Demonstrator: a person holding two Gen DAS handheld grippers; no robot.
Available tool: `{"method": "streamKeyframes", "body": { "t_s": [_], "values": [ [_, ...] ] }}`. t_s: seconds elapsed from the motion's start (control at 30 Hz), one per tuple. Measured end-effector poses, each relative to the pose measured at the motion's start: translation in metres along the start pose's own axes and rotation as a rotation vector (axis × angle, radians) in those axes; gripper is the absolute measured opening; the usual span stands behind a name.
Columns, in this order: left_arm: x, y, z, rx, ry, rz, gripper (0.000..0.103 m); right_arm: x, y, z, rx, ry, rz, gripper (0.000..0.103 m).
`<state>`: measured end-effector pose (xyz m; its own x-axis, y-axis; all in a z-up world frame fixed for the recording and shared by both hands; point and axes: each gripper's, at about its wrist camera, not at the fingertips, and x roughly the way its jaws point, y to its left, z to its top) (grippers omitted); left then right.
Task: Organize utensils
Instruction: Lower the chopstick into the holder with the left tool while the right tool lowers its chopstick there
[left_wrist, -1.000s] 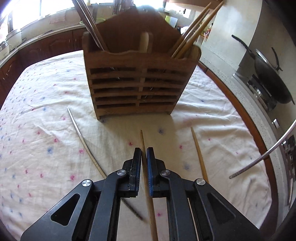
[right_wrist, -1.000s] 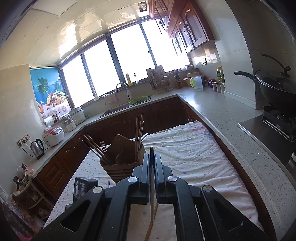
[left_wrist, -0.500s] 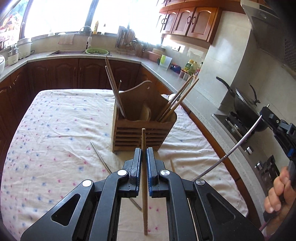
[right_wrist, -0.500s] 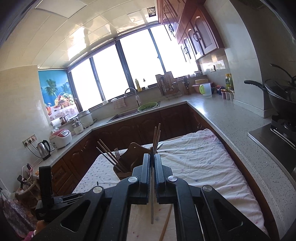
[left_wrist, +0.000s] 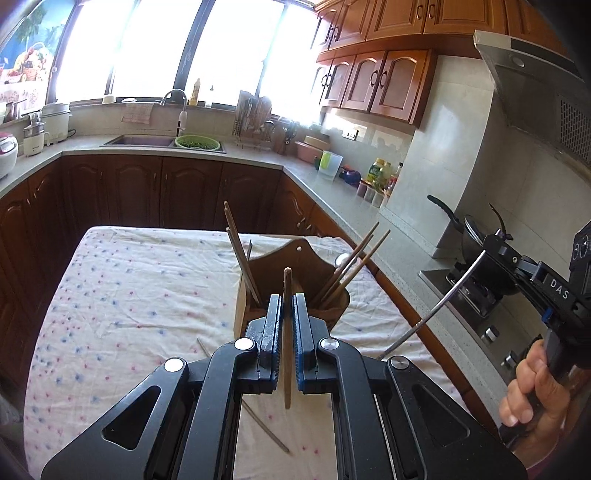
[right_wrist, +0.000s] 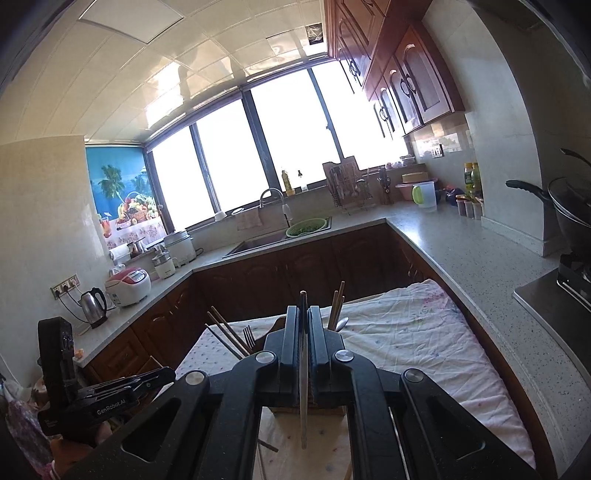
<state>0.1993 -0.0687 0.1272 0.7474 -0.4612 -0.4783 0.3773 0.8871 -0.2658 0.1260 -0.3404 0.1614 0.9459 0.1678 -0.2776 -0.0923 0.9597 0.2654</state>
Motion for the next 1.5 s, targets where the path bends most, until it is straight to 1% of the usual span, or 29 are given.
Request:
{"method": "streamKeyframes", "body": {
  "t_s": [0.33,0.5,0.63,0.73,0.83,1.03,1.2,1.27,1.43,1.5],
  "values": [
    [-0.004,-0.001,0.054,0.034,-0.125,0.034,0.005,0.031,0.008,0.028,-0.013,-0.064,0.0,0.004],
    [0.006,0.0,0.078,0.034,-0.172,0.048,0.005,0.049,0.008,0.039,-0.015,-0.087,-0.008,0.004],
    [0.021,-0.002,0.086,0.036,-0.203,0.073,0.005,0.063,0.008,0.042,-0.029,-0.099,-0.025,0.004],
    [0.036,0.002,0.083,0.018,-0.207,0.09,0.005,0.074,0.005,0.04,-0.029,-0.099,-0.044,0.004],
    [0.052,0.011,0.073,-0.018,-0.197,0.101,0.005,0.088,-0.002,0.034,-0.015,-0.085,-0.056,0.004],
    [0.076,0.024,0.041,-0.056,-0.131,0.1,0.005,0.109,-0.018,0.008,0.031,-0.03,-0.07,0.004],
    [0.086,0.027,0.021,-0.066,-0.082,0.095,0.005,0.119,-0.026,-0.015,0.054,0.032,-0.072,0.004],
    [0.088,0.027,0.015,-0.062,-0.076,0.101,0.006,0.122,-0.027,-0.021,0.056,0.057,-0.07,0.004],
    [0.091,0.027,0.012,-0.054,-0.062,0.096,0.006,0.133,-0.026,-0.031,0.052,0.111,-0.07,0.004],
    [0.091,0.027,0.013,-0.053,-0.062,0.096,0.006,0.133,-0.025,-0.032,0.05,0.111,-0.077,0.005]
  ]
}}
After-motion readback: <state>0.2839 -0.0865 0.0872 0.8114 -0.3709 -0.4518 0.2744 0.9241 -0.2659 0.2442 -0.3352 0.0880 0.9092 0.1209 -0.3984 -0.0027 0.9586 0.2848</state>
